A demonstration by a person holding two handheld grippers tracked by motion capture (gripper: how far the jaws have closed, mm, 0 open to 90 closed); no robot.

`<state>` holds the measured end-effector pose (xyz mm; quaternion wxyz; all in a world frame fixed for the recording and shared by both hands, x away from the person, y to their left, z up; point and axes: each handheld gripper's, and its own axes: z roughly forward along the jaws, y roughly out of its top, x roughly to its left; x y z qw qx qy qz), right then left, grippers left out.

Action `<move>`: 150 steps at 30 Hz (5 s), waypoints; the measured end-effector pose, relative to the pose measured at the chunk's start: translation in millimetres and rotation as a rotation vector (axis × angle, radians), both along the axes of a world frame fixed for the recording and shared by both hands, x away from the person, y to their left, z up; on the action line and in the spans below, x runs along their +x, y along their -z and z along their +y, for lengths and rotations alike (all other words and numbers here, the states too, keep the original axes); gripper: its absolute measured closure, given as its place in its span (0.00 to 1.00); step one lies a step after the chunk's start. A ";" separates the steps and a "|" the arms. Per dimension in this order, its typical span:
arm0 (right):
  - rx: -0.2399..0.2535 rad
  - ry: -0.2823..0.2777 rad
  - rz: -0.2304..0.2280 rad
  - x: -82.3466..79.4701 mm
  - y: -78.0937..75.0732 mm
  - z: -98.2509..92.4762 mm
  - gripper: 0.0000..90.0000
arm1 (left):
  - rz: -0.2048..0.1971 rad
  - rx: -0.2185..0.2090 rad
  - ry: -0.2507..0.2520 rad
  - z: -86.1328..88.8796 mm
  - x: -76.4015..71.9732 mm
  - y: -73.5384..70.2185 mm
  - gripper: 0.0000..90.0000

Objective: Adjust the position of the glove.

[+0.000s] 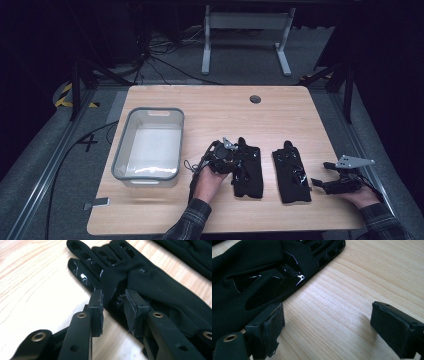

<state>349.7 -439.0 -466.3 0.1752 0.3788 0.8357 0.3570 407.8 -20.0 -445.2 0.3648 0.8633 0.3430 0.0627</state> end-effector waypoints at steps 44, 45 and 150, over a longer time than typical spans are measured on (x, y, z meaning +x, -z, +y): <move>0.063 -0.127 -0.006 5.2 -21.2 19.7 0.98 | 0.063 -0.166 -0.026 -3.4 -0.3 -5.8 0.97; 0.062 -0.134 -0.004 7.3 -21.4 22.3 0.99 | 0.063 -0.169 -0.024 -3.2 -0.3 -6.6 0.97; 0.056 -0.207 -0.009 30.2 -21.3 68.7 0.59 | 0.016 -0.261 0.175 -50.2 -1.6 -34.0 1.00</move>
